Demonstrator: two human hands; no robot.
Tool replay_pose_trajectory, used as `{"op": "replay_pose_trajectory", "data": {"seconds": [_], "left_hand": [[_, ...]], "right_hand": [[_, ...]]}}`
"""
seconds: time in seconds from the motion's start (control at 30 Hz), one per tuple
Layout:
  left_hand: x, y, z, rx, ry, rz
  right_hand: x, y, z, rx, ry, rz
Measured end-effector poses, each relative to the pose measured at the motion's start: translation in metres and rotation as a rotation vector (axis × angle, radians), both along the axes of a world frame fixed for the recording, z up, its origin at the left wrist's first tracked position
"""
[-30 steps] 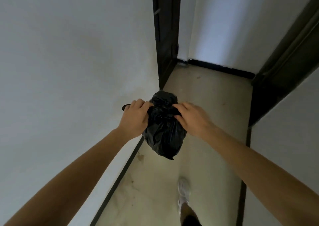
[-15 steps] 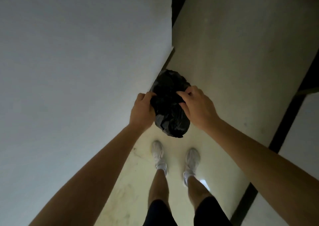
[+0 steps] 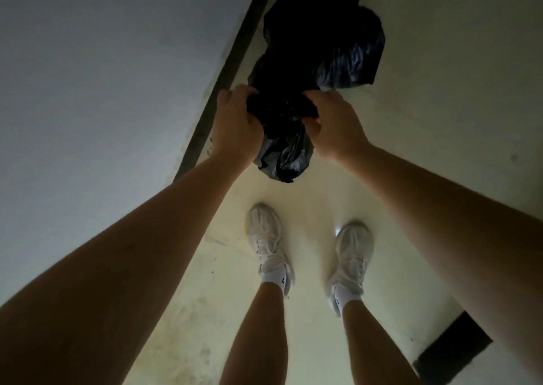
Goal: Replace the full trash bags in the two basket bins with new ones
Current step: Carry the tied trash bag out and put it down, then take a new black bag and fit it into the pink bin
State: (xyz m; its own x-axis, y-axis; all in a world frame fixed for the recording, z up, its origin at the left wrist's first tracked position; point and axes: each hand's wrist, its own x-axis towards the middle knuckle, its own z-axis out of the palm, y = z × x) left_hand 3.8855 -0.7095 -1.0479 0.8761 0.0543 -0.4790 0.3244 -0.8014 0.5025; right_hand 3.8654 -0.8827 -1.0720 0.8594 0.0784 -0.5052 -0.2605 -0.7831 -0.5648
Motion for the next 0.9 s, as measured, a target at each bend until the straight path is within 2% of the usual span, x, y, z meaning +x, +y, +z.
{"op": "replay_pose_trajectory", "data": {"seconds": [0.1, 0.2, 0.27, 0.43, 0.57, 0.67, 0.8, 0.9], "left_hand": [[0.001, 0.007, -0.044, 0.011, 0.027, -0.008], [-0.011, 0.008, -0.074, 0.016, 0.229, -0.131], [-0.021, 0.007, -0.079, -0.004, 0.318, -0.178], [-0.024, 0.006, -0.032, 0.091, 0.161, -0.198], [0.002, -0.006, 0.067, 0.200, -0.153, -0.309], [0.037, -0.020, 0.167, 0.240, -0.396, -0.371], [0.080, -0.045, 0.335, 0.287, -0.645, -0.439], [0.098, -0.059, 0.478, 0.311, -0.786, -0.433]], "right_hand": [[0.008, 0.008, -0.041, 0.086, 0.062, 0.027], [0.000, 0.013, -0.061, 0.082, 0.257, 0.124], [-0.009, 0.009, -0.064, 0.057, 0.296, 0.127], [-0.017, -0.009, -0.015, -0.063, 0.137, 0.044], [0.017, -0.042, 0.077, -0.231, -0.183, 0.092], [0.055, -0.069, 0.179, -0.307, -0.432, 0.143], [0.097, -0.101, 0.348, -0.371, -0.678, 0.157], [0.113, -0.119, 0.486, -0.372, -0.789, 0.099]]}}
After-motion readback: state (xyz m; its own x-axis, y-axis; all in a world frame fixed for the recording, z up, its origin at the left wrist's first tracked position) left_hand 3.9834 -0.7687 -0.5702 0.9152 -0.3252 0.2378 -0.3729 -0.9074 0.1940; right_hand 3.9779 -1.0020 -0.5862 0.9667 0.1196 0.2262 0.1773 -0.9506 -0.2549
